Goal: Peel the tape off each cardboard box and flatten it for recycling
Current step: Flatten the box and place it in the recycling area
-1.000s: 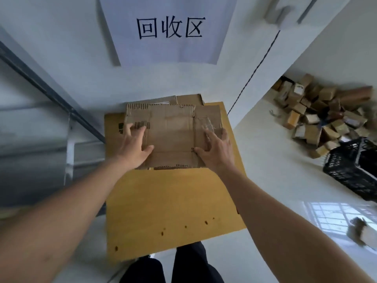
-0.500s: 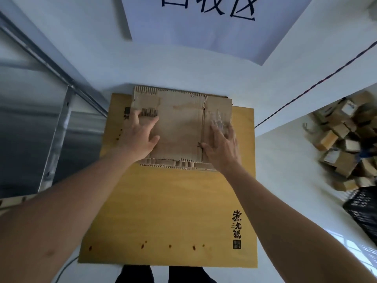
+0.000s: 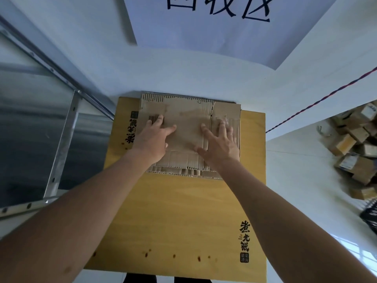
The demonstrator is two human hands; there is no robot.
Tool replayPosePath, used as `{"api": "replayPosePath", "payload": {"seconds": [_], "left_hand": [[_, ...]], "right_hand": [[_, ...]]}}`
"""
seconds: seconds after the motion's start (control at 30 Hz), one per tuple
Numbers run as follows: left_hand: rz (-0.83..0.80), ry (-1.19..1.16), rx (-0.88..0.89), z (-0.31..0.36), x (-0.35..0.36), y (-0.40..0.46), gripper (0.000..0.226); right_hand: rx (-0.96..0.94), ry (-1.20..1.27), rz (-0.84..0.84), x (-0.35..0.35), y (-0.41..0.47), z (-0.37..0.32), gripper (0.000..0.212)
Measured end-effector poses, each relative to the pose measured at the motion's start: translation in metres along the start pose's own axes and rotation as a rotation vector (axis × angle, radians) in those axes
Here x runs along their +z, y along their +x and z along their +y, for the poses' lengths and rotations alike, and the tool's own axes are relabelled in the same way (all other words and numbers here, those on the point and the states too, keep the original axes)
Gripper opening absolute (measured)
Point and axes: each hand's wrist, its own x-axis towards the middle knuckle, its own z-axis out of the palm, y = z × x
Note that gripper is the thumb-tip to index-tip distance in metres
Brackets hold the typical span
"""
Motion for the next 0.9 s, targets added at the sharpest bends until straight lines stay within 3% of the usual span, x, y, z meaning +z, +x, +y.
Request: {"api": "replayPosePath", "payload": {"seconds": [0.3,0.43,0.53,0.9], "left_hand": [[0.008,0.013,-0.024,0.007,0.001,-0.003,0.076],[0.033,0.009,0.006,0.008,-0.009,-0.016,0.07],[0.078,-0.046,0.031,0.011,-0.02,-0.032,0.064],[0.214,0.085,0.188,0.002,-0.087,-0.125,0.063]], "right_hand": [[-0.005,-0.048,-0.013,-0.007,-0.004,-0.007,0.083],[-0.006,0.046,0.049,-0.014,-0.017,-0.007,0.075],[-0.046,0.081,0.12,-0.021,-0.028,-0.008,0.063],[-0.269,0.06,0.271,-0.07,-0.117,-0.046,0.059]]}}
